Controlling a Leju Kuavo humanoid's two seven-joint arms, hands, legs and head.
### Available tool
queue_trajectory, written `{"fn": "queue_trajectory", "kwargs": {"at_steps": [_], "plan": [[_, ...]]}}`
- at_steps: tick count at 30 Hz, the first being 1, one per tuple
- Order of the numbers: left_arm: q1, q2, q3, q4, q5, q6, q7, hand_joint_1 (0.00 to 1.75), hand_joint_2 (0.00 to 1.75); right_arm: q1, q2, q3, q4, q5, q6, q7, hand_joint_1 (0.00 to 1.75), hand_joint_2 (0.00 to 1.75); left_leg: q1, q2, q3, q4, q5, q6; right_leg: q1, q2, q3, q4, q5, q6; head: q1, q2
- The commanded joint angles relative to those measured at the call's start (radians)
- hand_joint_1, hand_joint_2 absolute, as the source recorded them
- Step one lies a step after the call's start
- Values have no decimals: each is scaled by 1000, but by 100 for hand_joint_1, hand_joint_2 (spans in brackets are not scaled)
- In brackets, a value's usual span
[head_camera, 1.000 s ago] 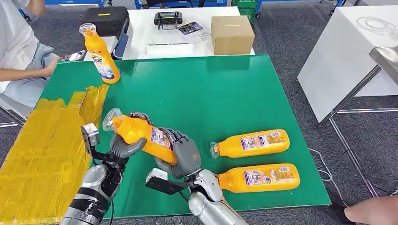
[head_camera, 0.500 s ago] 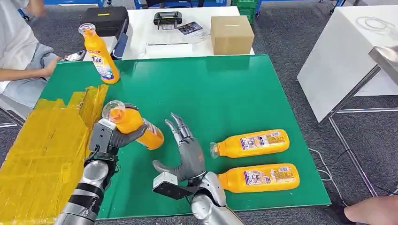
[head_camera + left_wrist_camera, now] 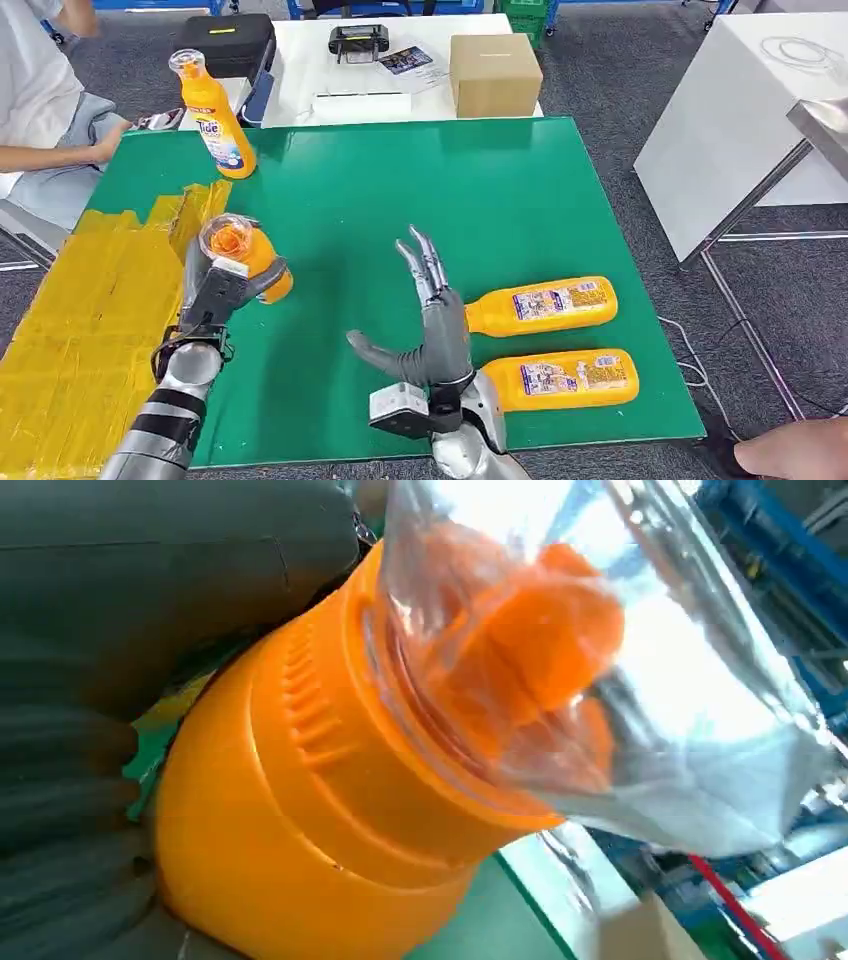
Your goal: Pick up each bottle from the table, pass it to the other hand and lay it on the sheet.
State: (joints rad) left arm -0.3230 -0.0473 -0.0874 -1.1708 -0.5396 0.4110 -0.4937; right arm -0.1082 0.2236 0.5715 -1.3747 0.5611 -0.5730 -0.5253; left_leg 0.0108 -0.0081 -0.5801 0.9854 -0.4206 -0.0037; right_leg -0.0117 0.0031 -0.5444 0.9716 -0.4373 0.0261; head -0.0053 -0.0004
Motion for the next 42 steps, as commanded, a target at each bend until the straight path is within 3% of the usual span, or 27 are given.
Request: {"fn": "queue_trajectory", "kwargs": {"at_steps": [1, 5, 7, 8, 11, 12, 13, 15, 16, 17, 19, 22, 31, 32, 33, 35, 42], "plan": [[111, 83, 64, -66, -510, 287, 142, 175, 175, 108, -133, -105, -261, -254, 238, 75, 0, 175, 0, 1, 3, -1, -2, 1, 1, 1, 4, -2, -1, 0, 0, 0], [149, 35, 227, -111, -870, 287, 140, 175, 175, 123, -146, -178, -263, -336, 312, 27, 0, 175, 1, 3, 3, -1, -3, 1, 1, 2, 3, -2, -1, 0, 0, 0], [141, 50, 222, -103, -980, 287, 183, 175, 175, 110, -153, -193, -250, -387, 358, 37, 0, 175, 1, 1, 2, 0, -2, 1, 1, 0, 2, -1, -1, -1, 0, 0], [147, 118, 147, -116, -1031, 287, 294, 175, 175, 102, -157, -193, -240, -404, 373, 37, 0, 175, 0, 0, 0, 0, -1, 0, 0, -1, 0, -1, -1, 0, 0, 0], [147, 118, 147, -116, -1031, 287, 294, 175, 175, 102, -157, -193, -240, -404, 373, 37, 0, 175, 1, 2, 2, 0, -2, 0, 1, 1, 2, -1, -1, -1, 0, 0], [145, 177, 86, -114, -1031, 287, 358, 175, 175, 94, -155, -190, -231, -409, 376, 36, 0, 175, 1, 1, 1, 0, -2, 0, 1, 0, 1, -1, -1, -1, 0, 0], [128, 263, -68, -93, -1031, 287, 510, 175, 175, 92, -161, -187, -229, -416, 376, 34, 0, 175, 1, 1, 1, 0, -2, 0, 1, 0, 2, -1, -1, -1, 0, 0], [105, 331, -194, -66, -1031, 287, 616, 175, 175, 86, -171, -185, -224, -429, 376, 39, 0, 175, 1, -1, 1, 0, -2, 0, 2, -2, 2, -1, -2, -2, 0, 0], [75, 397, -309, -47, -1031, 287, 714, 175, 175, 81, -176, -187, -216, -445, 379, 46, 0, 175, 1, -3, 1, 0, -1, 0, 1, -4, 2, -1, -2, -1, 0, 0], [50, 426, -405, -31, -1031, 287, 792, 175, 175, 72, -181, -189, -204, -456, 381, 48, 0, 175, 2, -2, 2, 0, -2, 0, 2, -4, 3, -1, -2, -2, 0, 0], [40, 421, -436, -22, -1031, 287, 808, 175, 175, 60, -185, -185, -191, -457, 381, 46, 0, 175, 2, -5, 1, 0, -1, 0, 2, -6, 3, -1, -2, -1, 0, 0], [-44, 444, -611, 81, -1031, 287, 933, 175, 175, 33, -193, -162, -168, -461, 383, 42, 0, 175, 1, -4, 1, 0, 0, 1, 1, -5, 2, -1, -2, -1, 0, 0], [-59, 417, -589, 136, -1031, 287, 904, 175, 175, 25, -190, -154, -159, -458, 381, 43, 0, 175, 1, 0, 2, -1, -1, 0, 1, -2, 3, -1, -1, -1, 0, 0], [-79, 405, -637, 174, -1015, 287, 936, 175, 175, 20, -193, -144, -157, -455, 373, 43, 0, 175, 1, 0, 1, -1, -1, 0, 1, -1, 2, -1, -1, -1, 0, 0], [-63, 380, -551, 189, -1031, 287, 853, 175, 175, 14, -194, -138, -152, -455, 371, 41, 0, 175, 1, -1, 2, -1, -1, 0, 1, -2, 3, -1, -1, -1, 0, 0], [-69, 355, -506, 242, -1031, 287, 766, 175, 175, -3, -198, -124, -139, -451, 366, 36, 0, 175, 1, 0, 3, -1, -1, 0, 1, -1, 4, -2, -1, -1, 0, 0], [-98, 307, -437, 453, -978, 287, 620, 175, 175, -21, -190, -129, -100, -435, 381, 42, 0, 175, 1, 2, 3, -1, -1, 1, 2, 0, 3, -2, 0, -1, 0, 0]]}}
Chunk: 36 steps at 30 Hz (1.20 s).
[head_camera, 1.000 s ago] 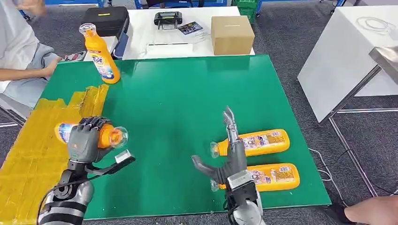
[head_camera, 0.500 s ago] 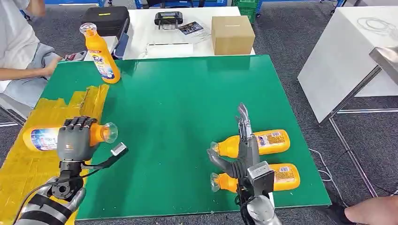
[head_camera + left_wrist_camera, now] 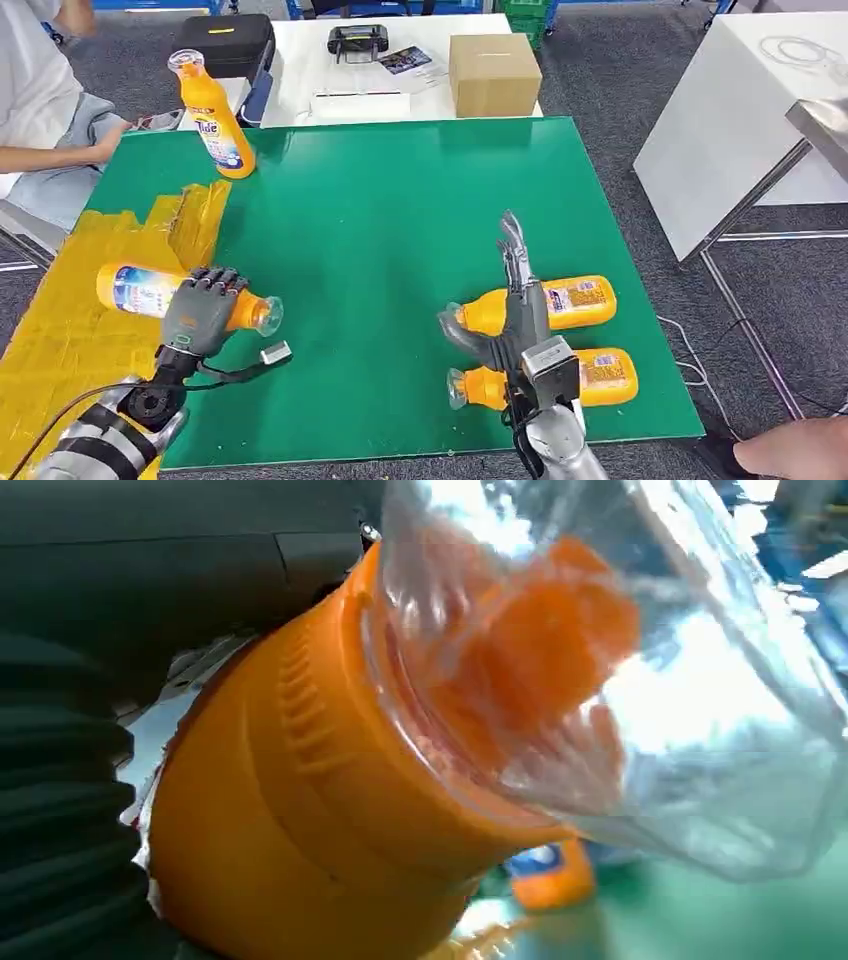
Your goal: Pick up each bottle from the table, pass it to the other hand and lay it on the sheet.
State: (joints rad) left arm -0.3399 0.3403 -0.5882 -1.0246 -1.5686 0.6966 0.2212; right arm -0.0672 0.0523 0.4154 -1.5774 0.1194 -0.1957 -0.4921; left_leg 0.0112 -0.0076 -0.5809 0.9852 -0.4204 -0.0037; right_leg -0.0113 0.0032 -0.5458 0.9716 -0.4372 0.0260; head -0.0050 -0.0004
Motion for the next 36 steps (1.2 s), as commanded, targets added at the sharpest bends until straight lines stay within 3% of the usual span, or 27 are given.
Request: {"fn": "queue_trajectory", "kwargs": {"at_steps": [1, 4, 13, 27, 30, 31, 32, 33, 36], "plan": [[-86, -98, 118, 368, 36, 2, -130, 175, 175, -61, -17, 25, 103, 4, -4, 8, 0, 175, 0, 1, 3, -1, -1, 1, 1, 0, 4, -2, 0, -1, 0, 0], [-111, -114, 205, 490, 50, 2, -188, 175, 175, -54, -19, 27, 96, 10, -13, 8, 0, 175, 0, 0, 5, -1, -1, 1, 1, -1, 6, -2, -1, -1, 0, 0], [-87, -107, 353, 568, 130, 2, -323, 175, 175, -40, -19, 14, 88, 27, -25, 13, 0, 175, 0, 3, 7, -2, -1, 0, 0, 2, 6, -2, 0, -1, 0, 0], [-87, -107, 353, 568, 130, 2, -323, 175, 175, -40, -19, 14, 88, 27, -25, 13, 0, 175, 0, 3, 12, -2, -1, 0, 0, 2, 11, -2, 0, -1, 0, 0], [-84, -118, 388, 583, 170, 2, -378, 175, 175, -40, -17, 11, 90, 29, -24, 14, 0, 175, 0, 3, 13, -2, -1, 0, 0, 2, 12, -1, 0, -1, 0, 0], [-84, -122, 405, 593, 190, 2, -404, 134, 175, -40, -17, 10, 91, 30, -24, 14, 0, 175, 0, 3, 13, -3, -1, 0, 0, 2, 12, -2, 0, -1, 0, 0], [-86, -126, 414, 614, 204, 2, -430, 12, 175, -41, -17, 8, 91, 31, -24, 15, 0, 175, 0, 4, 14, -3, -1, 0, 0, 3, 13, -3, 0, -1, 0, 0], [-94, -128, 420, 643, 216, -3, -462, 0, 175, -42, -17, 6, 92, 33, -24, 16, 0, 175, 0, 5, 14, -3, -1, 0, 1, 3, 13, -3, 0, -1, 0, 0], [-90, -125, 439, 648, 265, -58, -551, 0, 175, -44, -17, -2, 91, 38, -20, 18, 0, 175, 0, 4, 13, -3, -1, 0, 1, 2, 13, -3, 0, -1, 0, 0]]}}
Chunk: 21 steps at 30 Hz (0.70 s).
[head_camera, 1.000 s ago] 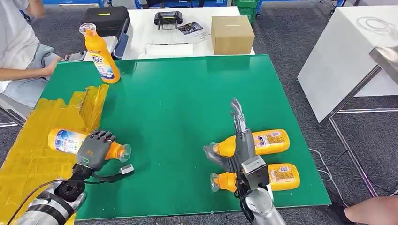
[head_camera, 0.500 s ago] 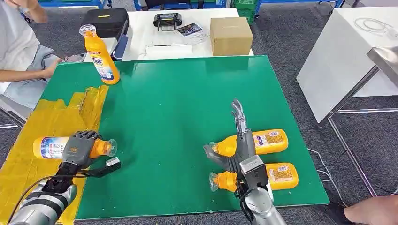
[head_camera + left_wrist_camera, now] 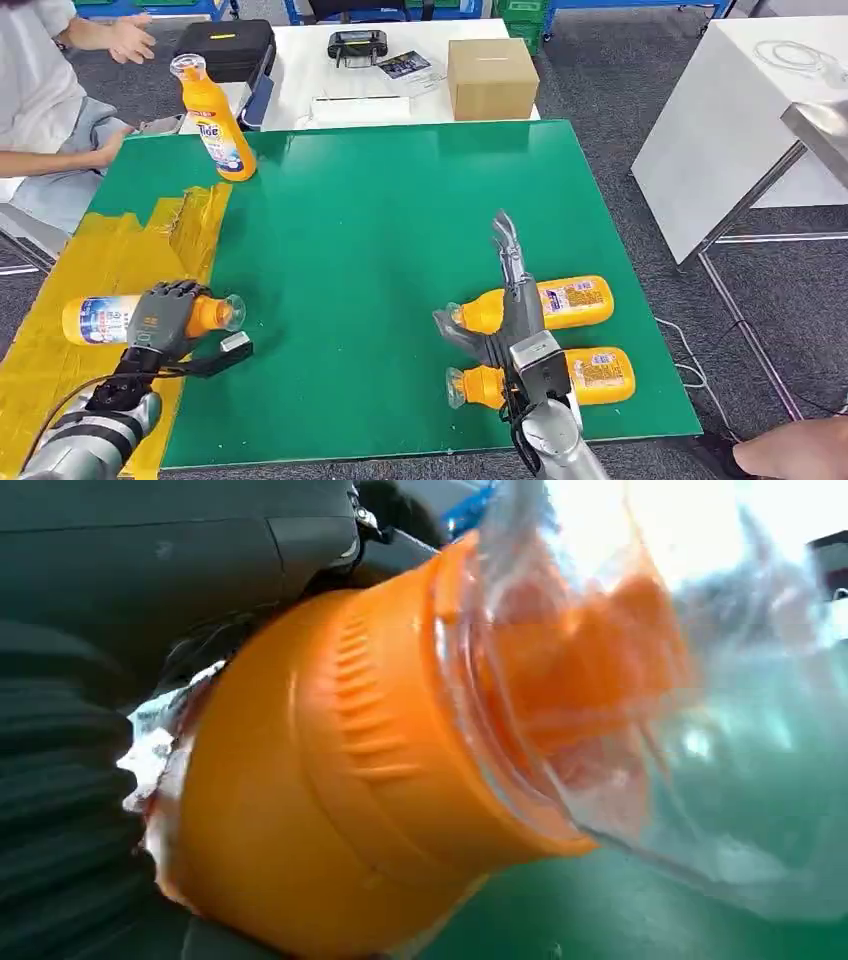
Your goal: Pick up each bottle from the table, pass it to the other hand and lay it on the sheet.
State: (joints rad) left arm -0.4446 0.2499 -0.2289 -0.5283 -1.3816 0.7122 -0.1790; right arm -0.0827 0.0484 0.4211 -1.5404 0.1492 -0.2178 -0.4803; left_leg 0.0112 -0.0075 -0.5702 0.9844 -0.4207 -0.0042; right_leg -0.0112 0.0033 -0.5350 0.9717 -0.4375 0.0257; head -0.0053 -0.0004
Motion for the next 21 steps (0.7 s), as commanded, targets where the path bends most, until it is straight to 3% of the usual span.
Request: {"fn": "queue_trajectory", "kwargs": {"at_steps": [1, 15, 21], "plan": [[20, -33, 85, 146, 98, -111, -180, 0, 175, -28, -12, -11, 54, 11, 5, 8, 0, 175, 0, 4, 3, -2, -1, 1, 0, 3, 2, -2, 0, -1, 0, 0], [206, -27, 156, -169, 468, -270, -480, 0, 175, -51, -4, -36, 83, 21, 38, 12, 0, 175, -1, 5, 4, -2, -1, 1, 0, 5, 4, -3, 1, 0, 0, 0], [397, -26, 86, -679, 970, -291, -519, 0, 175, -32, -10, -42, 62, 25, 35, 12, 0, 175, -1, 1, 3, -1, -1, 1, -1, 1, 4, -1, -1, 0, 0, 0]]}}
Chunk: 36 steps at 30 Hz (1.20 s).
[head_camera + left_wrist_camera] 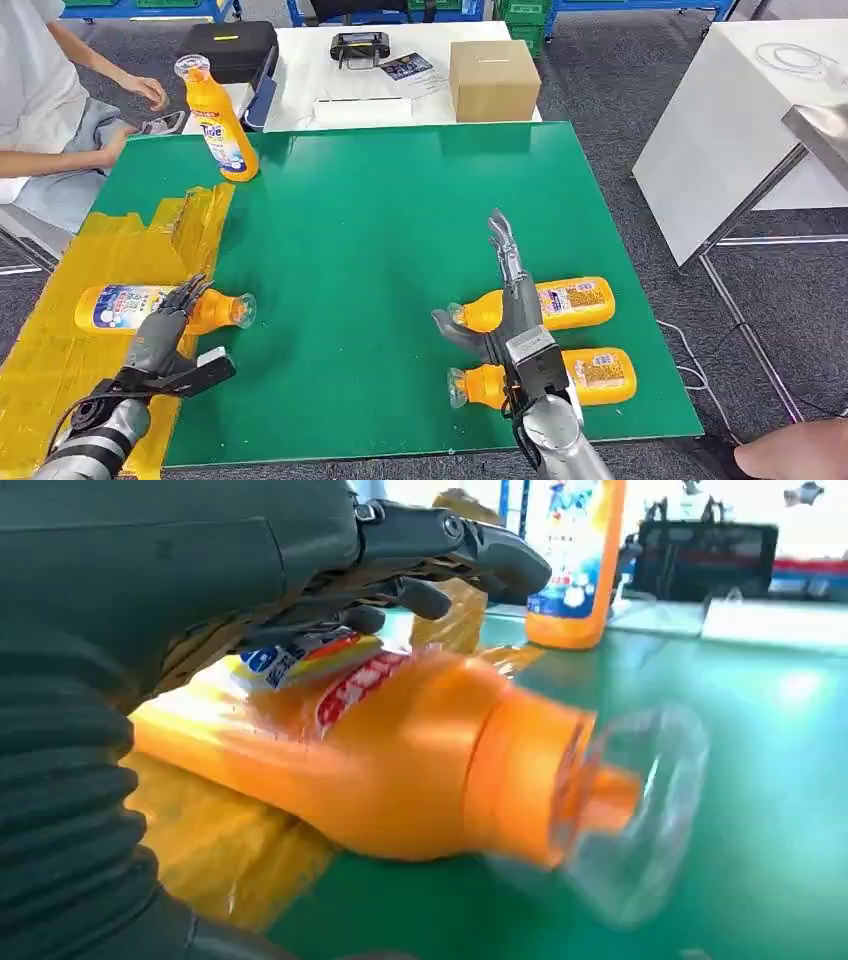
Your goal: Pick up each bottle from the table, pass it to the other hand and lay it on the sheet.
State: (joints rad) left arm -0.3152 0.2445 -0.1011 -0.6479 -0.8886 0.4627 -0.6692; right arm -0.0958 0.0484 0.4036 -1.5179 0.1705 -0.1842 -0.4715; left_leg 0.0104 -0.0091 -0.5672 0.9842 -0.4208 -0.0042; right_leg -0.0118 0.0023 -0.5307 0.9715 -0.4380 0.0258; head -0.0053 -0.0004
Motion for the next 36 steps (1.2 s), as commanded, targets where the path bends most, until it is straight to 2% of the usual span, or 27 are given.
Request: {"fn": "queue_trajectory", "kwargs": {"at_steps": [1, 4, 10, 12, 13, 14, 16, 17, 20, 23, 26, 29, 32, 36], "plan": [[281, -21, -46, -613, 519, -37, -29, 0, 175, -15, -11, -26, 34, 6, 1, 4, 0, 175, 0, 3, 0, 0, -2, 1, 0, 2, -1, -1, 0, 0, 0, 0], [301, -41, -28, -733, 604, -19, -29, 0, 175, -8, -12, -30, 26, 14, -1, 7, 0, 175, 1, 2, -5, 2, -2, 1, 2, -1, -6, 0, -1, 0, 1, 0], [301, -41, -28, -733, 604, -19, -29, 0, 175, -8, -12, -30, 26, 14, -1, 7, 0, 175, 1, 2, -8, 1, -1, 1, 1, 1, -9, 0, 0, 0, 0, 0], [306, -58, -11, -816, 676, 16, -29, 0, 175, -5, -14, -31, 20, 54, -27, 13, 0, 175, 1, 2, -6, 1, -2, 1, 2, 0, -7, -1, -1, -1, 0, 0], [308, -85, 20, -866, 714, 21, -29, 0, 175, -2, -16, -30, 16, 90, -53, 26, 0, 175, 1, 1, -8, 1, -1, 1, 1, -1, -9, -1, -1, -1, 0, 0], [301, -145, 95, -911, 756, 18, -29, 0, 175, 0, -23, -28, 5, 117, -69, 35, 0, 175, 1, 0, -10, 2, -1, 1, 1, -1, -11, 0, 0, 0, 0, 0], [285, -221, 193, -945, 791, -45, -29, 0, 175, 2, -39, -25, -13, 185, -96, 53, 0, 175, 2, 0, -11, 2, 0, 1, 1, -2, -11, 0, 0, 0, 0, 0], [271, -249, 229, -902, 783, -61, -29, 0, 175, 2, -48, -28, -15, 241, -119, 72, 0, 175, 2, -1, -11, 3, -1, 1, 2, -3, -11, 0, -1, 0, 0, 0], [231, -306, 278, -811, 736, -241, -25, 0, 175, -10, -87, -56, 11, 392, -116, 171, 0, 175, 1, -1, -9, 1, 0, 1, 1, -2, -9, -1, 0, 0, 0, 0], [247, -313, 236, -824, 685, -382, 70, 0, 175, -6, -160, -98, 38, 541, -77, 271, 0, 175, 1, -2, -8, 1, 0, 2, 1, -3, -7, -2, 0, 0, 0, 0], [254, -322, 234, -831, 681, -383, 72, 0, 175, 4, -174, -121, 35, 539, -68, 260, 0, 175, 0, -3, -8, 0, 0, 2, -1, -4, -7, -3, -1, 0, 0, 0], [265, -306, 185, -829, 660, -462, 129, 0, 175, 12, -252, -131, 39, 644, -13, 348, 0, 175, -2, 0, -9, 1, -1, 1, -2, -1, -9, -1, 0, 0, 0, 0], [249, -303, 133, -787, 703, -547, 188, 0, 175, 7, -336, -177, 64, 614, 57, 341, 0, 175, -2, -2, -9, 0, -1, 2, -2, -3, -9, -2, -1, 0, -1, 0], [204, -297, 66, -728, 707, -545, 210, 0, 175, -38, -413, -177, 114, 634, 140, 349, 0, 175, -2, -5, -11, 1, 0, 2, -2, -5, -10, -2, 0, 1, 0, 0]]}}
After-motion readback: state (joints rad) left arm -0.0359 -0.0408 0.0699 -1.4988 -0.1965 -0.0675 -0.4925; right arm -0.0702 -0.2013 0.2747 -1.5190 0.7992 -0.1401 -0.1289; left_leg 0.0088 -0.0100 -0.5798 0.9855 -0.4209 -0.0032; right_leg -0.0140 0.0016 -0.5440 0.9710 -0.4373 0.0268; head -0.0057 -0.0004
